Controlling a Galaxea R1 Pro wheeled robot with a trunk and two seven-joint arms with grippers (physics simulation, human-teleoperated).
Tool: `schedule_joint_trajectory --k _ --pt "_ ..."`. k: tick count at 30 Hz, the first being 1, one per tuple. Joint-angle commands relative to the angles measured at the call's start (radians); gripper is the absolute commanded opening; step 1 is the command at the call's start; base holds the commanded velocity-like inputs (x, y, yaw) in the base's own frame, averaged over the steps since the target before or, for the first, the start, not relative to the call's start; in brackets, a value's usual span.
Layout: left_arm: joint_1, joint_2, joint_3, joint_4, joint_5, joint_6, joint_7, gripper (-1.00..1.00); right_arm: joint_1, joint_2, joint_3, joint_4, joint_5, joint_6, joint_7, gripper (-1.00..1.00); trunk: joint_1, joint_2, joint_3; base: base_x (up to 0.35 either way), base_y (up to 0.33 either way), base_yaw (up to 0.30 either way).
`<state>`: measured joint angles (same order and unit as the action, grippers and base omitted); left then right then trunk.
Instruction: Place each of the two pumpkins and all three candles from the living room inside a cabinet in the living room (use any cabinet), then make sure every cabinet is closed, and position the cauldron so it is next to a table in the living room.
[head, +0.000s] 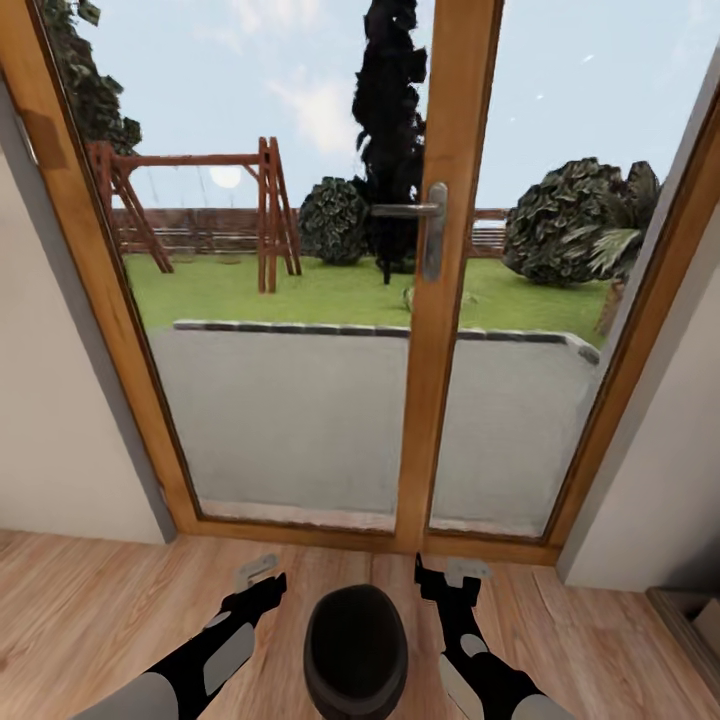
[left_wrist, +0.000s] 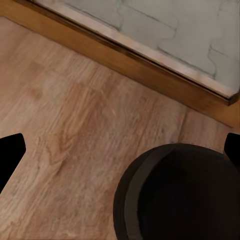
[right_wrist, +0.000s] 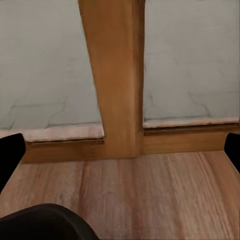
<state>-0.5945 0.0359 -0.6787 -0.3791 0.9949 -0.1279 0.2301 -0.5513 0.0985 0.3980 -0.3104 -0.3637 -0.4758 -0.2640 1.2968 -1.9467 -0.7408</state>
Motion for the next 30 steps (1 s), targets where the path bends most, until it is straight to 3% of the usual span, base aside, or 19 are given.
schedule_joint_trajectory --k 1,7,14,17,19,20,25,27,30 --pt "-0.001 0.001 -0.009 -0.002 0.008 -0.004 0.006 1.00 -0.001 0.000 0.008 0.001 -0.005 -0.003 -0.008 1.00 0.000 0.000 -0.001 0.268 0.000 0.000" --pt "-0.001 0.001 -0.008 -0.005 0.007 -0.005 0.006 1.00 -0.001 0.000 0.010 0.001 -0.004 -0.003 -0.008 1.00 0.000 0.000 -0.001 0.073 0.000 0.000" --pt "-0.001 0.000 -0.010 -0.006 0.009 0.002 0.009 1.00 -0.001 0.000 0.007 -0.001 -0.006 -0.005 -0.008 1.00 0.027 -0.049 -0.023 0.003 0.000 0.000" --pt "-0.001 -0.018 -0.013 -0.005 0.007 0.057 0.012 1.00 -0.001 0.000 0.008 -0.001 -0.006 -0.004 -0.008 1.00 0.039 -0.070 -0.032 0.000 0.000 0.000" --pt "-0.001 -0.041 -0.013 -0.005 0.004 0.146 0.017 1.00 -0.001 0.001 0.008 -0.004 -0.007 0.008 -0.010 1.00 0.046 -0.084 -0.039 0.000 0.000 0.000" --pt "-0.001 -0.056 -0.013 -0.005 0.002 0.202 0.018 1.00 -0.002 0.008 0.007 -0.008 -0.007 0.043 -0.012 1.00 0.050 -0.091 -0.042 0.000 0.000 0.000" --pt "-0.001 -0.084 -0.013 -0.007 -0.002 0.277 0.039 1.00 -0.004 0.028 0.005 -0.044 -0.007 0.260 -0.013 1.00 0.069 -0.126 -0.057 0.000 0.000 0.000" --pt "0.000 -0.089 -0.012 -0.010 -0.002 0.289 0.075 1.00 -0.006 0.032 0.004 -0.076 -0.009 0.345 -0.015 1.00 0.077 -0.140 -0.064 0.000 0.000 0.000" --pt "-0.035 -0.103 -0.011 -0.018 -0.003 0.372 0.142 1.00 -0.030 0.033 0.001 -0.111 -0.013 0.497 -0.018 1.00 0.089 -0.161 -0.073 0.000 0.000 0.000"
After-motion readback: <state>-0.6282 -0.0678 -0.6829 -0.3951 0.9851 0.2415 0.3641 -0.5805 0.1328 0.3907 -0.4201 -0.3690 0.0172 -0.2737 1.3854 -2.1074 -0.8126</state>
